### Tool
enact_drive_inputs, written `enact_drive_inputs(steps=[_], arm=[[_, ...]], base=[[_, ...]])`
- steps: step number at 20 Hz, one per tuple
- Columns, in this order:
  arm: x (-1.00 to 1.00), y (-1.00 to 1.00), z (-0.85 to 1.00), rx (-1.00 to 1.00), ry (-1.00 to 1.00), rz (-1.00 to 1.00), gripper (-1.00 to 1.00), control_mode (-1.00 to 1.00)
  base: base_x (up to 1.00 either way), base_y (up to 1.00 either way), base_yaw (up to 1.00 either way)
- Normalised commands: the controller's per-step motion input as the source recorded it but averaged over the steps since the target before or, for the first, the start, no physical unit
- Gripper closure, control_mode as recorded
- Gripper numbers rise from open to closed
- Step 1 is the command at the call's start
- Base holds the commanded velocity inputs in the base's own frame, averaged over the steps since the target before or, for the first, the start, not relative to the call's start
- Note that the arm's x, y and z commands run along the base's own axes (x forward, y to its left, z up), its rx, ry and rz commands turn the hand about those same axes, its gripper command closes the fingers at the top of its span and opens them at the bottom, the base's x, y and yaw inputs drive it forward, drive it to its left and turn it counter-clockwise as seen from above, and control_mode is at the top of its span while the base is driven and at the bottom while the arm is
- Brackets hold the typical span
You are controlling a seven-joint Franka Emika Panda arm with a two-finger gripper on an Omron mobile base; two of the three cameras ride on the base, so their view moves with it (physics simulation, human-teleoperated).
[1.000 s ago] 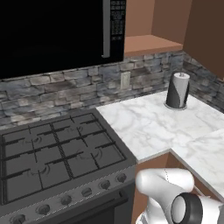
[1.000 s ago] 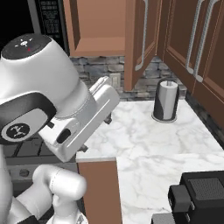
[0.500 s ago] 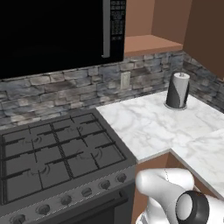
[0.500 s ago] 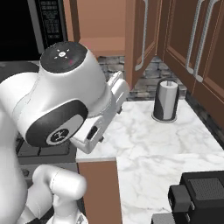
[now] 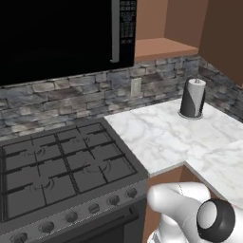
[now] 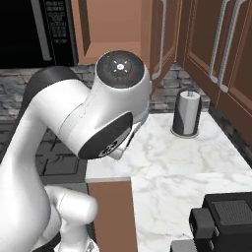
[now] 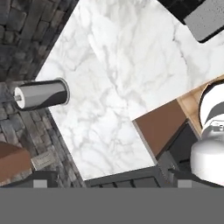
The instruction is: Close all open cabinet doors.
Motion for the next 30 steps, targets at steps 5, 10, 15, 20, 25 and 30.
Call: enact_drive_inputs(steps=[5, 10, 15, 20, 25, 30], arm=[[0.45, -0.08, 0.02, 0.09, -0.23, 0.15, -1.0, -1.0], [0.37, -0.04, 0.03, 0.04, -0.31, 0.09, -1.0, -1.0], [0.49, -0.03, 0.0, 0.01, -0.24, 0.02, -1.0, -1.0], [0.47, -0.2, 0.0, 0.0, -0.13, 0.0, -1.0, -1.0], [0.37, -0.33, 0.01, 0.01, -0.08, 0.01, -1.0, -1.0], [0.26, -0.37, 0.05, 0.0, 0.0, 0.0, -1.0, -1.0]], base=[[0.0, 0.0, 0.0], [0.0, 0.0, 0.0], [0.0, 0.0, 0.0], [0.0, 0.0, 0.0], [0.0, 0.0, 0.0], [0.0, 0.0, 0.0]])
